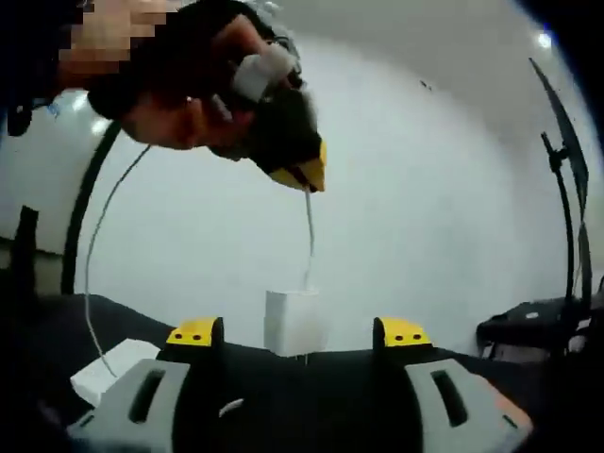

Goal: Connect the charging cable to the phone, plug the charger into the socket, and turn on the power strip switch to charge the phone.

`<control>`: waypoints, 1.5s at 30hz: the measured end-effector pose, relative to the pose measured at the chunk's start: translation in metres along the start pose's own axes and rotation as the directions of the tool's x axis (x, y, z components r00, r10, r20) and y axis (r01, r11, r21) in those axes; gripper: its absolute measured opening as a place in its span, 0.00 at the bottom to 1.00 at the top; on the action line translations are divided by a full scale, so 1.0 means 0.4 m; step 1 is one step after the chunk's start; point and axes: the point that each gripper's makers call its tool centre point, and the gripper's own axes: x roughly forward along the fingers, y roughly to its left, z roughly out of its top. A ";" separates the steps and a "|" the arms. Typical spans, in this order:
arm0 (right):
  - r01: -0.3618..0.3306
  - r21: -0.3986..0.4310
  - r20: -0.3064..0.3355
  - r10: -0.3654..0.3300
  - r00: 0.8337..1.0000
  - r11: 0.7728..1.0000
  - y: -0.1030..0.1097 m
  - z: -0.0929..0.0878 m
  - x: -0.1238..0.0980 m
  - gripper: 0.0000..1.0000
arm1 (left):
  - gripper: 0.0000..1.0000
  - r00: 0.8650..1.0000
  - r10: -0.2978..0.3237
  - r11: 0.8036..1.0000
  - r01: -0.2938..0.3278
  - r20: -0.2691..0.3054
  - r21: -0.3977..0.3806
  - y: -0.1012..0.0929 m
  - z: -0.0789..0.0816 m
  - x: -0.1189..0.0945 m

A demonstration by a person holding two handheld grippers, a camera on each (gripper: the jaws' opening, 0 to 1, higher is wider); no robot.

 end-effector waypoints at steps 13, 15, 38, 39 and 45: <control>0.130 -0.108 0.019 -0.128 0.992 0.986 -0.034 0.007 0.087 0.45 | 0.00 1.000 -0.005 1.000 0.005 -0.005 -0.014 -0.018 0.042 0.003; 0.136 -0.136 0.015 -0.135 0.991 0.981 -0.035 0.002 0.092 0.43 | 0.00 1.000 -0.003 1.000 0.003 -0.013 -0.008 -0.017 0.040 0.003; -0.569 0.400 0.098 0.584 0.806 0.718 0.047 -0.013 0.020 0.30 | 0.01 0.993 -0.036 0.975 0.060 -0.112 0.215 0.010 -0.026 -0.051; -0.610 0.450 0.120 0.633 0.765 0.652 0.053 -0.009 0.009 0.30 | 0.01 0.992 -0.049 0.972 0.074 -0.118 0.222 0.010 -0.030 -0.059; -0.726 0.640 0.299 0.790 0.536 0.250 0.039 0.017 -0.047 0.30 | 0.00 0.985 -0.100 0.963 0.131 -0.140 0.235 0.000 -0.043 -0.095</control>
